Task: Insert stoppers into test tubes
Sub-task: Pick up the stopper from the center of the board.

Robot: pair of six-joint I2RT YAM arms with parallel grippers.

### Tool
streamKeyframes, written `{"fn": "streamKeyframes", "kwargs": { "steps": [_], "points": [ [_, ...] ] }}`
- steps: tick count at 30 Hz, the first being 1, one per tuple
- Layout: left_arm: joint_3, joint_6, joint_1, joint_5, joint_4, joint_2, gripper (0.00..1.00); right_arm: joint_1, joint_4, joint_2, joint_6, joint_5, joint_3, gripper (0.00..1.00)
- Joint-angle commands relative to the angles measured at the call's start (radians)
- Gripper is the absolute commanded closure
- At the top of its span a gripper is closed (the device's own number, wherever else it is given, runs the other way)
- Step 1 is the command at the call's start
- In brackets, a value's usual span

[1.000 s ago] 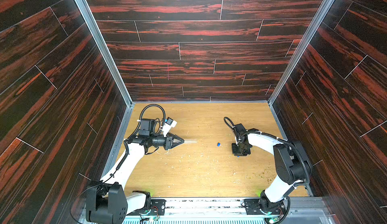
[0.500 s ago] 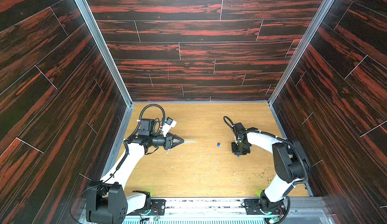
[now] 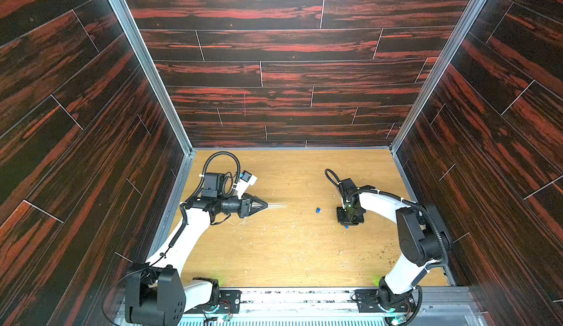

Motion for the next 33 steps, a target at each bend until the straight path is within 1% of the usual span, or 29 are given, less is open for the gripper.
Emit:
{"fn": "streamKeyframes", "kwargs": {
  "steps": [1,8,16,20,23,28,33],
  "points": [
    [-0.010,0.010,0.005,0.002,0.010,-0.018,1.00,0.001,-0.034,0.024,-0.002,0.015,-0.005,0.74],
    [-0.012,0.011,0.005,0.001,0.010,-0.020,1.00,0.001,-0.038,0.009,0.004,0.027,-0.007,0.80],
    [-0.015,0.010,0.007,-0.001,0.012,-0.024,1.00,-0.001,-0.038,-0.010,0.015,0.027,-0.012,0.81],
    [-0.017,0.010,0.006,-0.013,0.025,-0.024,1.00,-0.005,-0.034,-0.039,0.035,0.002,-0.010,0.81],
    [-0.020,-0.015,0.003,-0.051,0.070,-0.018,1.00,-0.025,-0.012,-0.088,0.076,-0.057,-0.013,0.81],
    [0.006,-0.105,-0.025,-0.178,0.169,0.018,1.00,-0.072,0.069,-0.179,0.193,-0.214,-0.028,0.81],
    [0.100,-0.152,-0.125,-0.246,0.174,0.101,1.00,-0.110,0.244,-0.245,0.398,-0.429,-0.096,0.81]
  ]
}}
